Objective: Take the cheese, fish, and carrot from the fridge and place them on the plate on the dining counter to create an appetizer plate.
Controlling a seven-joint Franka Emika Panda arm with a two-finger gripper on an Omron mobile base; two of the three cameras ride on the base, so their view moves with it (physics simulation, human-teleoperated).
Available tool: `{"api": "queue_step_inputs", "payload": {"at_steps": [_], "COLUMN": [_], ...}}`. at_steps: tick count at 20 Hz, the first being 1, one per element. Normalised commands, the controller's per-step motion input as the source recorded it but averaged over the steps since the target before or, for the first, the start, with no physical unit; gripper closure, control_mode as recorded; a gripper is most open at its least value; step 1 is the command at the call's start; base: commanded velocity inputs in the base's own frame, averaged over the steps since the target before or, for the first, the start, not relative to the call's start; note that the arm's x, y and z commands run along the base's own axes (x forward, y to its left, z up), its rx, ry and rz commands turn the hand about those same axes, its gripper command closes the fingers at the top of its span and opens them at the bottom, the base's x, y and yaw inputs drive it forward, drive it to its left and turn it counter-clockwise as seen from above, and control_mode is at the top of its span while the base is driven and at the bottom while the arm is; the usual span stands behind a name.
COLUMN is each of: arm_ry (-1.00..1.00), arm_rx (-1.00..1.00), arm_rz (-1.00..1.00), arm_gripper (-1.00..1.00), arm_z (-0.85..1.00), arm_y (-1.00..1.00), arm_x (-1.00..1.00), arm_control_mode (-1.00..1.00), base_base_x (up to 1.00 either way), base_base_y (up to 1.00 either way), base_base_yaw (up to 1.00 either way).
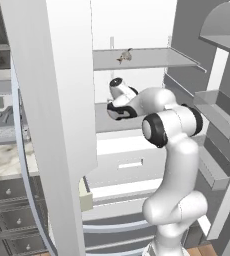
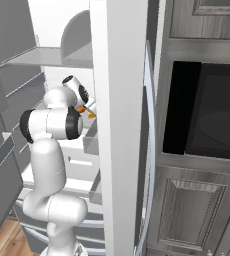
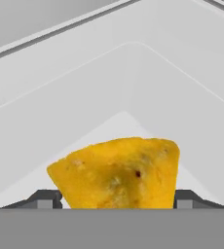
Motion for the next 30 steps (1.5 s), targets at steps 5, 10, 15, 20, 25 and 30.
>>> {"api": "queue_step_inputs", "payload": {"at_steps": [5,10,15,20,25,30], "arm_ry": [-0.01,-0.2,-0.23,-0.09,0.01,0.11], "arm_rx": [0.0,0.0,0.0,0.0,0.0,0.0], "arm_rz": [-0.01,0.0,0.0,0.04,0.12,0.17], "arm_gripper": [1.0,1.0,1.0,1.0,1.0,1.0], "arm_z": [-0.4,-0.04,0.46,0.93,1.0,0.86], "arm_y": [-0.37,-0.06,0.0,0.0,0.07,0.21], "arm_x": [0.04,-0.63,-1.0,-1.0,-1.0,-1.0], "arm_control_mode": [-1.0,-1.0,-1.0,-1.0,-1.0,-1.0], "base_base_x": [0.0,0.0,0.0,0.0,0.0,0.0], "base_base_y": [0.0,0.0,0.0,0.0,0.0,0.0], "base_base_yaw": [0.0,0.0,0.0,0.0,0.0,0.0]}}
